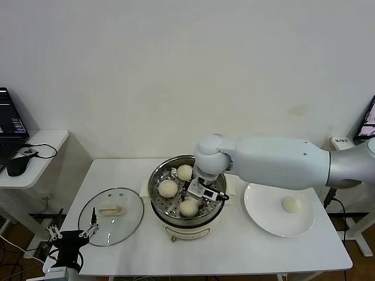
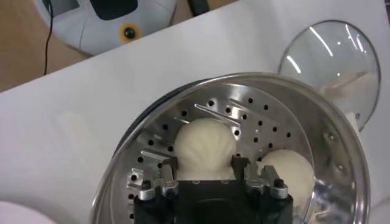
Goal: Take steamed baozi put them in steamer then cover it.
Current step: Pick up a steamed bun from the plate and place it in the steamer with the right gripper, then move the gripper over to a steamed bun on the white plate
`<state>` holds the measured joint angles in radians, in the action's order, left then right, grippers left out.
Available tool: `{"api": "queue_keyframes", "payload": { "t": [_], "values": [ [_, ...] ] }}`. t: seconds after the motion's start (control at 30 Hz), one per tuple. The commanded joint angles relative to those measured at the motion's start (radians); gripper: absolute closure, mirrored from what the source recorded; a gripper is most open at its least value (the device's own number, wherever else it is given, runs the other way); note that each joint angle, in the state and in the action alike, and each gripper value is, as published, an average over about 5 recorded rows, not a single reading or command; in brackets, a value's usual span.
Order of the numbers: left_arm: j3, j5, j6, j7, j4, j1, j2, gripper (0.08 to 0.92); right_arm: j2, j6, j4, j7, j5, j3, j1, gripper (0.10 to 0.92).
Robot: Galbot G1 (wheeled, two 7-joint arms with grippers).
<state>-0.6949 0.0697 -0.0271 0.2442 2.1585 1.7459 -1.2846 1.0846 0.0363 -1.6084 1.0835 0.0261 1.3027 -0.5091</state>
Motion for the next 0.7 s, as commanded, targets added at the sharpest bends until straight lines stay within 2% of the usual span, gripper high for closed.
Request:
{"api": "queue_keyframes", "payload": {
  "t": [0.03,0.2,0.43,0.57,0.7],
  "values": [
    [0.001,-0.003,0.0,0.0,-0.001,-0.001,0.002,0.177,-0.026,0.004,0.012,-0.007,0.002,-0.033,-0.014,0.278],
    [-0.009,-0.019,0.015,0.002,-0.003,0.005,0.011,0.177,-0.109,-0.11,0.041,-0.02,-0.023,-0.103,-0.038,0.207],
    [-0.013,-0.017,0.019,0.001,-0.012,0.002,0.036,0.177,-0.287,-0.295,0.033,0.0,-0.08,-0.201,-0.046,0.202],
    [-0.007,-0.018,0.02,0.001,-0.023,-0.006,0.05,0.177,-0.429,-0.34,0.006,0.021,-0.084,-0.235,-0.012,0.203],
    [0.001,-0.017,0.02,0.0,-0.032,-0.01,0.064,0.177,-0.569,-0.344,0.001,0.037,-0.014,-0.275,0.079,0.203]
  ]
}}
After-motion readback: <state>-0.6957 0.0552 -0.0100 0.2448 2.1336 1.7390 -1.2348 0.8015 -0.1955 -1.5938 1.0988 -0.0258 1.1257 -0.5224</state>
